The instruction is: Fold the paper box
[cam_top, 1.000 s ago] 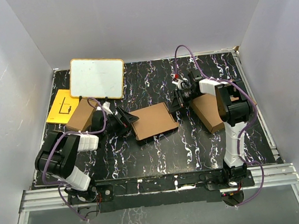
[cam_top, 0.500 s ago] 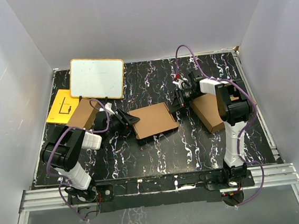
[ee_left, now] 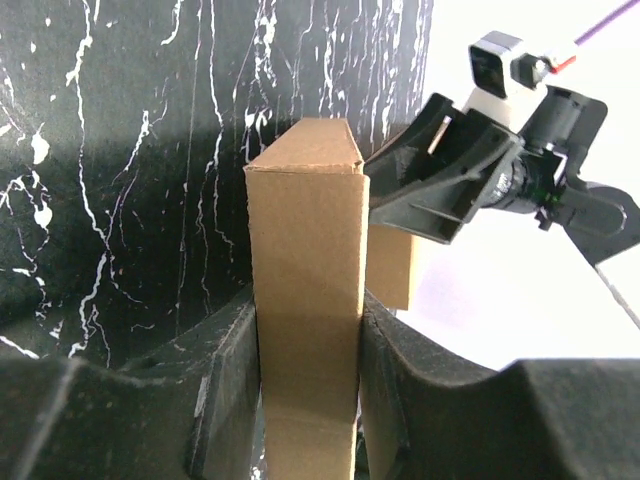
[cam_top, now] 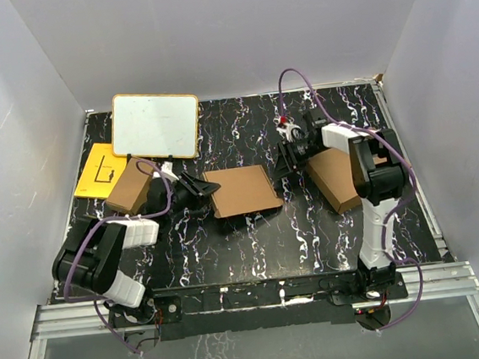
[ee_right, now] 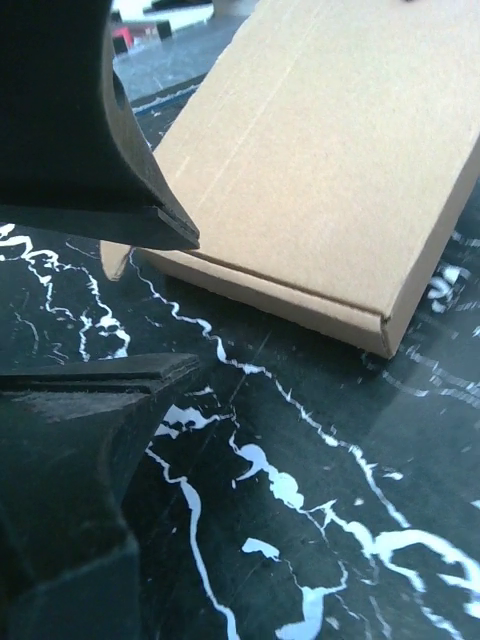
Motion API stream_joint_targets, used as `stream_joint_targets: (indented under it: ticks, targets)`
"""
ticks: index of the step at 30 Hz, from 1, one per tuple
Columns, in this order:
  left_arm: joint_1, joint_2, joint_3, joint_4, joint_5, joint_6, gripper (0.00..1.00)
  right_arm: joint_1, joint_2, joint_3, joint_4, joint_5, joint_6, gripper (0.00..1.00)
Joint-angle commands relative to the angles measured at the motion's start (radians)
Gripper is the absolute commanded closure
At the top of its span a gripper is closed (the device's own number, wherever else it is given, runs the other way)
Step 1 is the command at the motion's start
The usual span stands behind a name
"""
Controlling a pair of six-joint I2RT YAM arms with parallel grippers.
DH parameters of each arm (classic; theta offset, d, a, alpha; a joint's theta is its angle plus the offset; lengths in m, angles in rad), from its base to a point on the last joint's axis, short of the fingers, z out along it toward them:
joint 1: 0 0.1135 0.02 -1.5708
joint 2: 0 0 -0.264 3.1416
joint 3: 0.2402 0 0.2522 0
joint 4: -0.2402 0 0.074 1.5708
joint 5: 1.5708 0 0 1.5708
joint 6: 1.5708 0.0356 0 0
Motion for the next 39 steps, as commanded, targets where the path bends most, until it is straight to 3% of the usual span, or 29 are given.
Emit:
stream_joint_targets:
  ticks: [1,7,11,12,13,16,21,27,32,35,39]
  targets:
    - [0.004,-0.109,0.017,-0.115,-0.056,-0.033,0.7,-0.005,-0.19,0.05,-0.008,-0.007,-0.112,0.48]
    - [0.008,-0.196,0.105,-0.383,-0.102,-0.108,0.74,-0.001,-0.365,0.02,-0.012,-0.131,-0.275,0.36]
    - [0.009,-0.266,0.205,-0.679,-0.166,-0.179,0.74,0.019,-0.496,-0.117,0.038,-0.327,-0.565,0.03]
    - [0.009,-0.276,0.231,-0.743,-0.177,-0.189,0.74,0.026,-0.537,-0.171,0.05,-0.365,-0.677,0.01]
    - [0.009,-0.287,0.255,-0.791,-0.186,-0.201,0.74,0.037,-0.577,-0.223,0.101,-0.383,-0.731,0.01]
    - [0.011,-0.307,0.294,-0.869,-0.186,-0.256,0.74,0.111,-0.676,-0.361,0.37,-0.289,-0.651,0.01]
    - [0.011,-0.3,0.335,-0.91,-0.167,-0.34,0.74,0.268,-0.689,-0.358,0.384,-0.028,-0.728,0.01]
    - [0.011,-0.29,0.373,-0.933,-0.158,-0.388,0.74,0.425,-0.676,-0.425,0.533,0.275,-0.734,0.02]
    - [0.011,-0.294,0.371,-0.928,-0.152,-0.422,0.73,0.512,-0.654,-0.481,0.652,0.437,-0.737,0.04]
    - [0.011,-0.295,0.363,-0.918,-0.149,-0.434,0.73,0.539,-0.643,-0.501,0.708,0.504,-0.734,0.1]
    - [0.011,-0.293,0.357,-0.903,-0.139,-0.446,0.73,0.575,-0.629,-0.521,0.763,0.576,-0.743,0.25]
